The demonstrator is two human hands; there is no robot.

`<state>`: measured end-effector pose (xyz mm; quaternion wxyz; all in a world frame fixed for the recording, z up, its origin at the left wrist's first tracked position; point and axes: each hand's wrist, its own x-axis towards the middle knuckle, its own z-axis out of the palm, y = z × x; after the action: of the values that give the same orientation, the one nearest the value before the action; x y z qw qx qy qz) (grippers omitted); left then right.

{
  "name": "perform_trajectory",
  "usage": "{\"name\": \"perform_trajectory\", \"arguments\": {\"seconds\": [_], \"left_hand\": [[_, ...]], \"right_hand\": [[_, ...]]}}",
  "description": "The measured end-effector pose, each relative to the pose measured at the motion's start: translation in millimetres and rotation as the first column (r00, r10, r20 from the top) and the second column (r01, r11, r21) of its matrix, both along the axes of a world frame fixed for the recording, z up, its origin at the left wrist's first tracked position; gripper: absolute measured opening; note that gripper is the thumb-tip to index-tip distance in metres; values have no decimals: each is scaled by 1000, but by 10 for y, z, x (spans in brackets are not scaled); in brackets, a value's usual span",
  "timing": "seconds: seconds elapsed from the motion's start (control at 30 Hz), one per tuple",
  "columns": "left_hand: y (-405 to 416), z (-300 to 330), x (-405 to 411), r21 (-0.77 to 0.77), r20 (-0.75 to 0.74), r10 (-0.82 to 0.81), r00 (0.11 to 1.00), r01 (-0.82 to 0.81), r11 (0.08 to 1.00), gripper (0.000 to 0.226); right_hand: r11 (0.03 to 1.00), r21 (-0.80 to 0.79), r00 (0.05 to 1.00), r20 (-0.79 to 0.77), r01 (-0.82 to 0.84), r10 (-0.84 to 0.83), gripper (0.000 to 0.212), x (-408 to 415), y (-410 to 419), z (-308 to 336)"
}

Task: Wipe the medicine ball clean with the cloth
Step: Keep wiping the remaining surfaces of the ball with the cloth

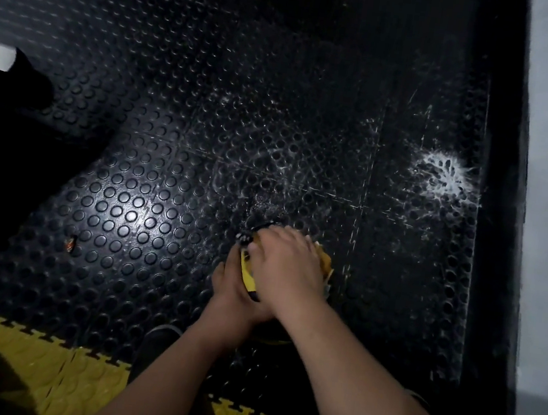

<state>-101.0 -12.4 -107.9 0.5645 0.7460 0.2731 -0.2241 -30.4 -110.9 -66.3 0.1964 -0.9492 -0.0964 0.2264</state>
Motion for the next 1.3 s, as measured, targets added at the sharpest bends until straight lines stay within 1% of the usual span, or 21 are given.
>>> {"name": "perform_trajectory", "arguments": {"seconds": [0.03, 0.1, 0.2, 0.27, 0.33, 0.37, 0.4, 0.43, 0.5, 0.57, 0.67, 0.77, 0.87, 0.9, 0.97, 1.03, 1.1, 1.17, 1.2, 1.23, 1.3], "left_hand": [[40, -18, -33, 32, 31, -53, 998, 52, 998, 130], [51, -18, -43, 1, 58, -49, 997, 49, 999, 131], [72, -17, -43, -51, 68, -36, 997, 40, 998, 131], [124, -1, -70, -84, 46, -42, 998, 46, 995, 134], [188, 10, -58, -126, 10, -26, 1000, 27, 992, 135], [212, 10, -44, -155, -10, -8, 1000, 7, 988, 134], [233, -5, -40, -172, -29, 4, 1000, -9, 985, 132], [259, -40, -49, -205, -29, 23, 999, -28, 978, 130], [272, -55, -75, -271, -29, 72, 997, -77, 960, 129], [277, -53, -67, -321, -33, 59, 998, -67, 945, 129], [277, 4, 49, -231, -76, -28, 997, 10, 973, 132], [177, 136, 204, -236, -111, -7, 994, -20, 972, 148], [-39, 200, 223, -44, -104, -91, 990, 87, 995, 147], [-77, 204, 210, -10, -101, -74, 992, 73, 997, 146], [-70, 145, 167, -1, -95, -33, 995, 33, 999, 143], [-15, 124, 129, -21, -91, -26, 996, 24, 999, 143], [0, 155, 102, -42, -73, -12, 997, 9, 999, 143], [-48, 187, 106, -42, -64, -31, 997, 28, 999, 142], [-64, 184, 113, -29, -61, -37, 997, 35, 999, 141], [-66, 164, 131, -22, -55, -36, 998, 35, 999, 140], [-41, 143, 154, -28, -58, -3, 998, 2, 1000, 126]], "right_hand": [[1000, -5, 998, -54, 24, -24, 34, 132, -37, -25], [989, 21, 970, -195, 150, -143, 35, 422, -113, -101], [924, 57, 841, -438, 378, -317, 39, 703, -319, -353], [813, 57, 685, -573, 580, -449, 46, 659, -506, -454], [628, 47, 471, -705, 777, -530, 49, 512, -661, -553], [568, 38, 408, -736, 822, -541, 46, 438, -699, -568], [535, 58, 398, -736, 843, -547, 45, 402, -714, -604], [530, 107, 433, -720, 841, -542, 42, 398, -715, -600], [570, 237, 575, -618, 787, -536, 34, 425, -672, -504], [566, 349, 654, -536, 747, -534, 30, 465, -623, -355], [587, 415, 715, -482, 695, -506, 32, 441, -605, -240], [738, 316, 795, -352, 597, -493, 35, 401, -583, -179], [854, 181, 865, -230, 488, -446, 31, 288, -491, -66], [899, 162, 908, -171, 408, -382, 30, 195, -445, -47], [976, 145, 986, -52, 163, -157, 45, -44, -362, -6], [976, 196, 995, -44, 93, -86, 49, -133, -410, -39], [927, 197, 938, -208, 319, -279, 38, 28, -509, -74], [830, 129, 807, -351, 543, -474, 37, 261, -527, -82], [843, 95, 813, -339, 530, -473, 38, 295, -469, -57], [887, 71, 863, -275, 457, -423, 39, 270, -387, -41], [977, 60, 973, -122, 203, -195, 43, 42, -140, 58]]}}
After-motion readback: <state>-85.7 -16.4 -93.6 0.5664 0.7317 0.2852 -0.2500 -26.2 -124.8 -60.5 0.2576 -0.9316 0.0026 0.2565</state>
